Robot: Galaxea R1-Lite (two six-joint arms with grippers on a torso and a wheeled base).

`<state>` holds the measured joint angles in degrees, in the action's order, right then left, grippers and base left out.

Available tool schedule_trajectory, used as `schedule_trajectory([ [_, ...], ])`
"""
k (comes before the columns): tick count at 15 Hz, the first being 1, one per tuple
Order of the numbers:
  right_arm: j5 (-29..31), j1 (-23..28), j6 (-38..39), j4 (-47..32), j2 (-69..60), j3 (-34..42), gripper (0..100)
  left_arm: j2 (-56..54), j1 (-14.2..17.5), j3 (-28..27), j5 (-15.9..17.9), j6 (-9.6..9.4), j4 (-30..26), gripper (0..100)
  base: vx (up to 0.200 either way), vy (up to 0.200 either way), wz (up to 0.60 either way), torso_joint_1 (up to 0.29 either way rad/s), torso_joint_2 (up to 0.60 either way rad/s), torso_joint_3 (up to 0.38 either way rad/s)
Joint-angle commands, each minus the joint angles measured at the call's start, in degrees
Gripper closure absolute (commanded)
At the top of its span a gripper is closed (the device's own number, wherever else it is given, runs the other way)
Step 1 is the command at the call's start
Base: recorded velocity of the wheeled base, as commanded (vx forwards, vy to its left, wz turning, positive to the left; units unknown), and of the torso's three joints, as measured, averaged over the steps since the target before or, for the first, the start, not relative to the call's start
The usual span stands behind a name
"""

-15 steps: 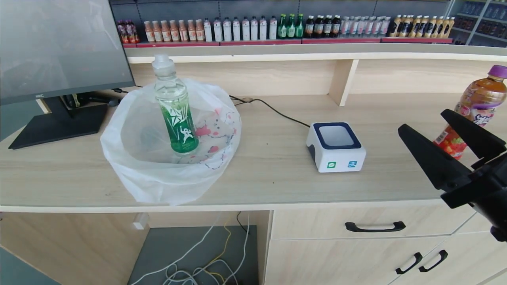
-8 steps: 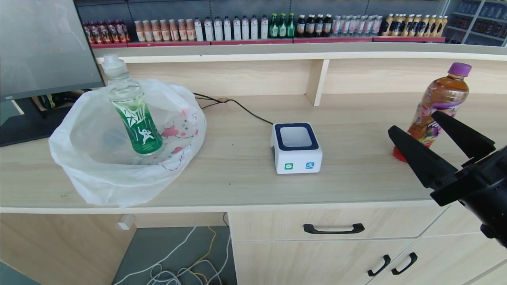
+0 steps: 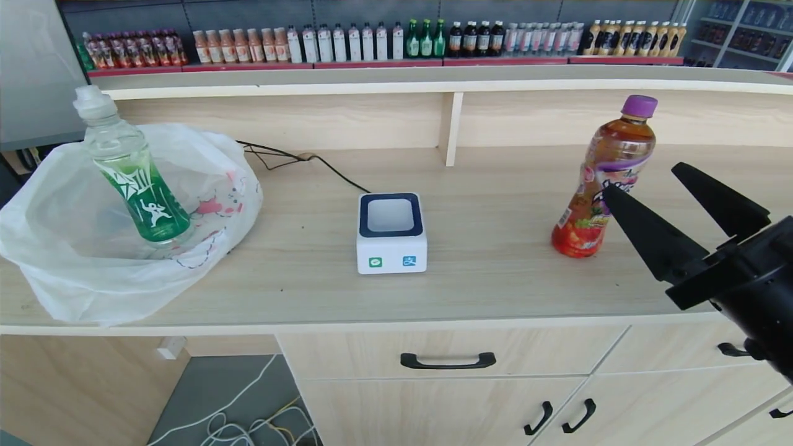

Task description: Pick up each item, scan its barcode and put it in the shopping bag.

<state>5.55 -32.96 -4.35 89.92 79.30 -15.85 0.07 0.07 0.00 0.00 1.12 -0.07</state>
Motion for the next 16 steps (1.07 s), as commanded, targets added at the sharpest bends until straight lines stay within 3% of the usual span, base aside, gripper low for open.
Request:
schedule_trajectory([
  [1,-0.01,0.09,0.05,0.08,0.77,1.17,0,0.01,0.01,0.00,0.00,0.02,-0.01,0,0.000,-0.200,0.00,-0.002,0.00,0.002],
  [3,-0.01,0.71,0.13,0.08,0.77,2.14,0,0.01,0.01,0.00,0.00,-0.15,-0.01,0,0.000,-0.200,0.00,-0.002,0.00,0.002],
  [8,-0.01,6.60,0.13,0.08,7.10,2.58,0,0.01,0.01,0.00,0.00,-0.51,-0.01,0,0.000,0.000,0.00,0.000,0.00,0.000],
  [16,-0.01,10.90,0.05,0.08,16.59,-2.17,0,0.01,0.01,0.00,0.00,-0.59,-0.01,0,0.000,0.000,0.00,0.000,0.00,0.000],
])
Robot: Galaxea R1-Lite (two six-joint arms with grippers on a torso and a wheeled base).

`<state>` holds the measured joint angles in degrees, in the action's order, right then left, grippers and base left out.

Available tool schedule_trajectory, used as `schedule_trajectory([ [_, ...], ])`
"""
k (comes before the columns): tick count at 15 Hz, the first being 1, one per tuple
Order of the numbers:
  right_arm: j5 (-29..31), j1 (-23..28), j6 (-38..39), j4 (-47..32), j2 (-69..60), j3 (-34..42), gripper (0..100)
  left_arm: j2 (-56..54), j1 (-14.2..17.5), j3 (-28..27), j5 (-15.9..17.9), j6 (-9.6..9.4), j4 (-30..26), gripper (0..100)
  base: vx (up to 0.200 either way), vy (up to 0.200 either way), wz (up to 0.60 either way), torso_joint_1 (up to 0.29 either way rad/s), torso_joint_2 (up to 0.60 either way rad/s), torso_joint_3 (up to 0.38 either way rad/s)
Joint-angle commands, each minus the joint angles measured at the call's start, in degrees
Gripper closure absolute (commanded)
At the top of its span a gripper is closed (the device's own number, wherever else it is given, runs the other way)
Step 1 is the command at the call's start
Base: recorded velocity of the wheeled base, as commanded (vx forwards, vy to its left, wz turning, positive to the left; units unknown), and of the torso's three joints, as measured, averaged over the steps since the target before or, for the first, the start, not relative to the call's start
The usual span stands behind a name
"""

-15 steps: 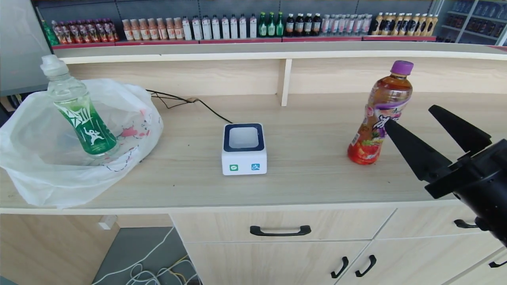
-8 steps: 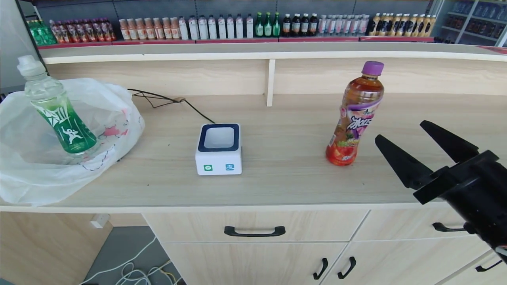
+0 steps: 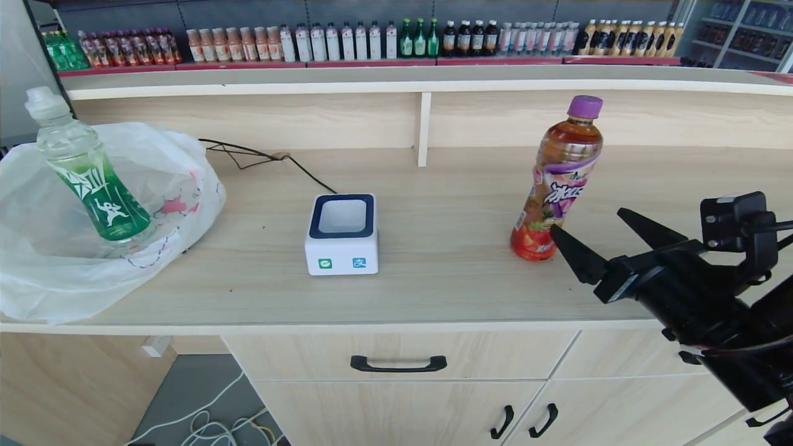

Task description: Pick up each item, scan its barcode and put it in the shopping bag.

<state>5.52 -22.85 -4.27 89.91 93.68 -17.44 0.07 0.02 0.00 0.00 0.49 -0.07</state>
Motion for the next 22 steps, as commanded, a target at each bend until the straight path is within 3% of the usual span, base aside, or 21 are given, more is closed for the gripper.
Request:
schedule_trajectory([
  [1,0.01,0.78,-0.04,0.09,2.47,-1.19,0,0.01,0.06,0.00,0.00,0.04,-0.01,0,0.000,0.000,0.00,0.000,0.00,0.000],
  [15,0.28,-2.03,-0.74,0.09,13.89,-17.10,0,0.01,0.06,0.00,0.00,0.04,-0.01,0,0.000,0.000,0.00,0.000,0.00,0.000],
  [22,0.89,-1.68,-0.48,0.09,17.32,-21.05,0,0.01,0.06,0.00,0.00,0.04,-0.01,0,0.000,0.000,0.00,0.000,0.00,0.000],
])
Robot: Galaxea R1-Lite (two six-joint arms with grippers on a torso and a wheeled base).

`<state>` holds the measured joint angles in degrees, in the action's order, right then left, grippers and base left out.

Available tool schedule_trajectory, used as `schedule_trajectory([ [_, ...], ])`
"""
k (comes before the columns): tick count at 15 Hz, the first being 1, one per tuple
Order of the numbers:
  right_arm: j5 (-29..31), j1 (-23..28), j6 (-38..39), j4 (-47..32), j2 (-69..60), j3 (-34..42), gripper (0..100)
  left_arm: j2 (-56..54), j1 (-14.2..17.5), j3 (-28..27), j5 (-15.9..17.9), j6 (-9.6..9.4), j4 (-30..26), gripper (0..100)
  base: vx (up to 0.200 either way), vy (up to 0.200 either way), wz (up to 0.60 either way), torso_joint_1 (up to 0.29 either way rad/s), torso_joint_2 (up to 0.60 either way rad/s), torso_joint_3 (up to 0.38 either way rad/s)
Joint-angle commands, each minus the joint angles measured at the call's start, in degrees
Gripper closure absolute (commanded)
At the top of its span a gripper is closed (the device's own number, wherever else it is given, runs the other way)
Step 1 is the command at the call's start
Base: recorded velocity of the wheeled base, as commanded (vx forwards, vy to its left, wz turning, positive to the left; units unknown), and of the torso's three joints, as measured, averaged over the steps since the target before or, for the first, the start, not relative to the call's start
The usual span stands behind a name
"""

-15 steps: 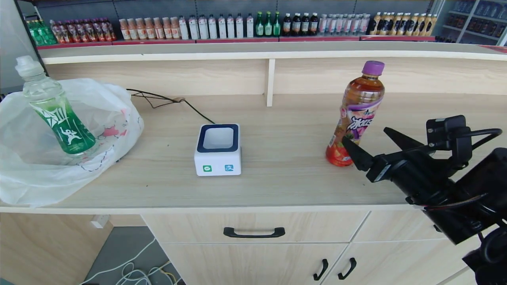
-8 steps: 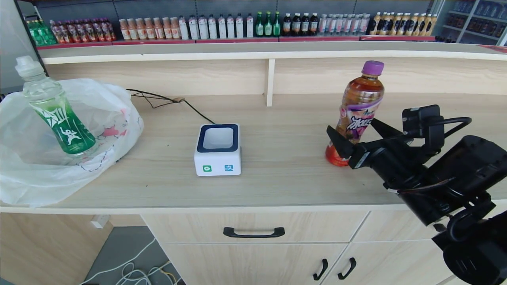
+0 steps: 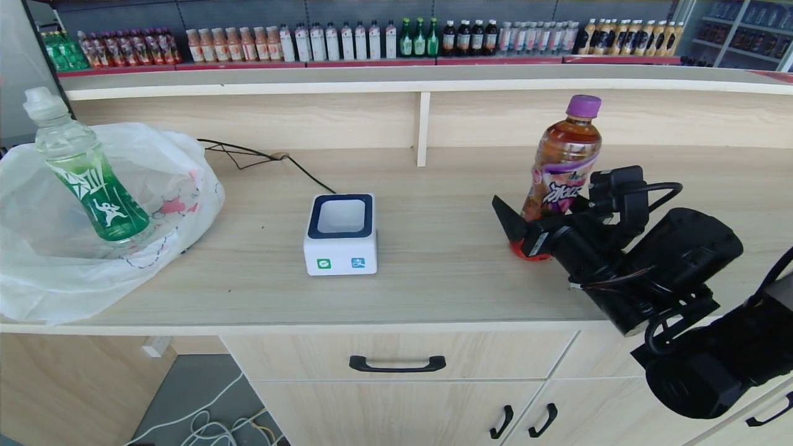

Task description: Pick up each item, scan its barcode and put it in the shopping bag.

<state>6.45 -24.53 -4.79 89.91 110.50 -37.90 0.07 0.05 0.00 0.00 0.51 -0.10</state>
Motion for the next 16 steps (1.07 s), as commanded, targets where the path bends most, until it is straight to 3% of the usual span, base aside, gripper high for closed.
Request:
schedule_trajectory([
  [1,-0.03,0.09,0.04,0.09,0.69,-1.74,0,0.01,0.04,0.00,0.00,0.02,0.01,0,0.000,0.000,0.00,0.000,0.00,0.000],
  [12,1.11,0.01,0.92,0.09,0.86,-3.94,0,0.01,0.04,0.00,0.00,0.02,0.01,0,0.000,0.000,0.00,0.000,0.00,0.000],
  [13,1.11,0.01,0.92,0.09,0.77,-3.85,100,0.01,0.04,0.00,0.00,0.02,0.01,0,0.000,0.000,0.00,0.000,0.00,0.000],
  [16,1.02,-0.26,1.28,0.09,0.77,-3.76,100,0.01,0.04,0.00,0.00,0.02,0.01,0,0.000,0.000,0.00,0.000,0.00,0.000],
])
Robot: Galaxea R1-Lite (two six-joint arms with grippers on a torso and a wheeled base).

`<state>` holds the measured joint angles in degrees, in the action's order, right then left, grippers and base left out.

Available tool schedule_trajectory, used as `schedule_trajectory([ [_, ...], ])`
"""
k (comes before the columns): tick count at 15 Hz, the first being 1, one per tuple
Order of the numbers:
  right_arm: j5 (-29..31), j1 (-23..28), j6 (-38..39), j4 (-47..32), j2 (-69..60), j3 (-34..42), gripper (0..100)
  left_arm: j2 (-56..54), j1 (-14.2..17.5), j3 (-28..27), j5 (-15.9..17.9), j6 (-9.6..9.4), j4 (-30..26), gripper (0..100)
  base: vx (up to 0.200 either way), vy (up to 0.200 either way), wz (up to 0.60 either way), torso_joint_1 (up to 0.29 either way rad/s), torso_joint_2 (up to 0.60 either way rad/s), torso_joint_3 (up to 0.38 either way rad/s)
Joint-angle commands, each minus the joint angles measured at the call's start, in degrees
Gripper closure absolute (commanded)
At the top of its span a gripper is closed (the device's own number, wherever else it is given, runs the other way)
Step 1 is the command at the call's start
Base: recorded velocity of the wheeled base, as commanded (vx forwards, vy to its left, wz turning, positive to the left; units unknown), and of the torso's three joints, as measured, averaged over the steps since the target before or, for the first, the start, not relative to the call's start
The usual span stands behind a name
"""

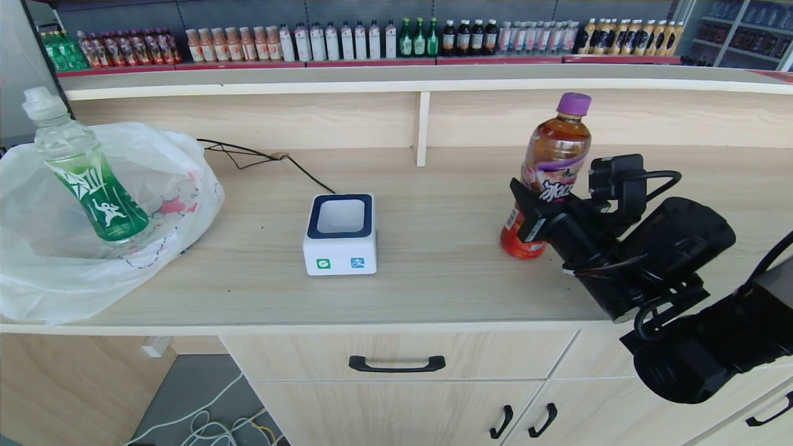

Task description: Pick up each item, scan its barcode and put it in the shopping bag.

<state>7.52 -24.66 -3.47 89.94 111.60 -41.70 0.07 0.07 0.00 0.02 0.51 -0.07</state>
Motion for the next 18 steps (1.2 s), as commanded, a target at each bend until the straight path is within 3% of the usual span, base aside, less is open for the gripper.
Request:
schedule_trajectory([
  [1,-0.05,-0.12,0.05,0.06,-0.42,0.57,100,0.01,0.01,0.00,-0.02,0.02,-0.01,0,0.000,0.000,0.00,0.000,0.00,0.000],
  [14,0.04,-0.30,0.57,0.06,-2.62,1.27,100,0.01,0.01,0.00,-0.02,0.02,-0.01,0,0.000,0.000,0.00,0.000,0.00,0.000],
  [18,0.04,-4.08,0.75,0.06,-3.32,1.89,100,0.01,0.01,0.00,-0.02,0.02,-0.01,0,0.000,0.000,0.00,0.000,0.00,0.000],
])
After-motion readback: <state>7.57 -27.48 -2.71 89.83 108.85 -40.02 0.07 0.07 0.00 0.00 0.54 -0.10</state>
